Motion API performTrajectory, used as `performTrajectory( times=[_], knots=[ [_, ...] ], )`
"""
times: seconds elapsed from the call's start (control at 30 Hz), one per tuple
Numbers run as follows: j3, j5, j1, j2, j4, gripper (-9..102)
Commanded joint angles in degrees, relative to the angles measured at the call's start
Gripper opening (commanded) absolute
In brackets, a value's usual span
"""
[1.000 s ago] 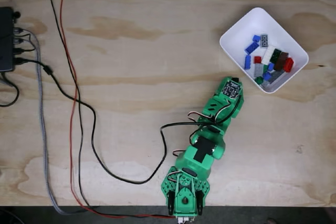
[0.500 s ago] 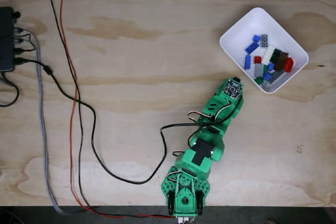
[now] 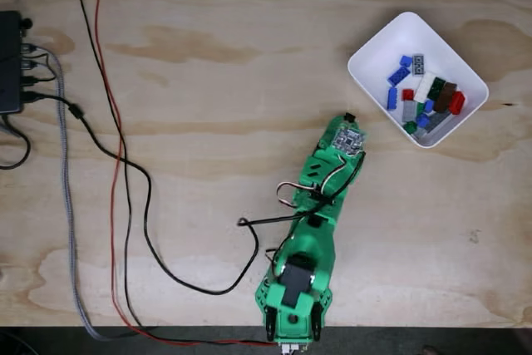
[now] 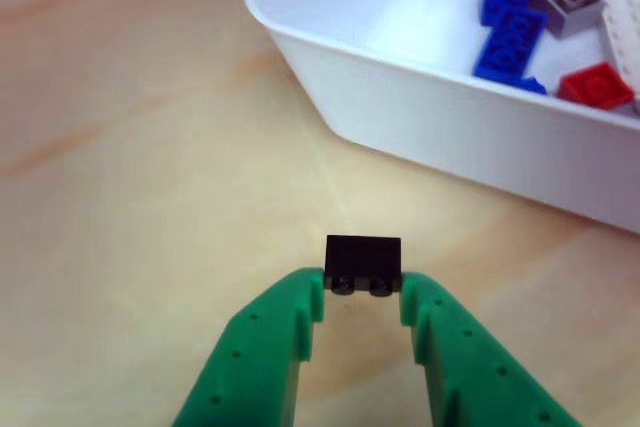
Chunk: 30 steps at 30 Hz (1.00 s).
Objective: Put all lego bricks in the bin.
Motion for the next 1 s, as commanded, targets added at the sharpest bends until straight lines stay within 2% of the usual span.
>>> performTrajectory(
  times=[0.0,0.17,0.3,0.4,0.57,0.7,0.8,0.87,0.97],
  knots=[
    [-9.1,6.9,-0.3,18.3,29.3,0],
    [-17.1,6.7,4.9,15.4,36.4,0],
    [-22.9,4.7,8.8,14.6,35.4,0],
    [-31.0,4.7,10.6,14.8,43.6,0],
    [-34.0,-1.5,16.3,10.4,36.0,0],
    [-35.3,-4.3,19.5,-3.7,23.4,0],
    [-43.2,-3.7,21.8,-15.9,23.5,2],
    [-47.2,-1.8,22.9,-21.1,24.2,8],
    [-51.9,3.5,23.5,-21.8,31.3,13]
  ],
)
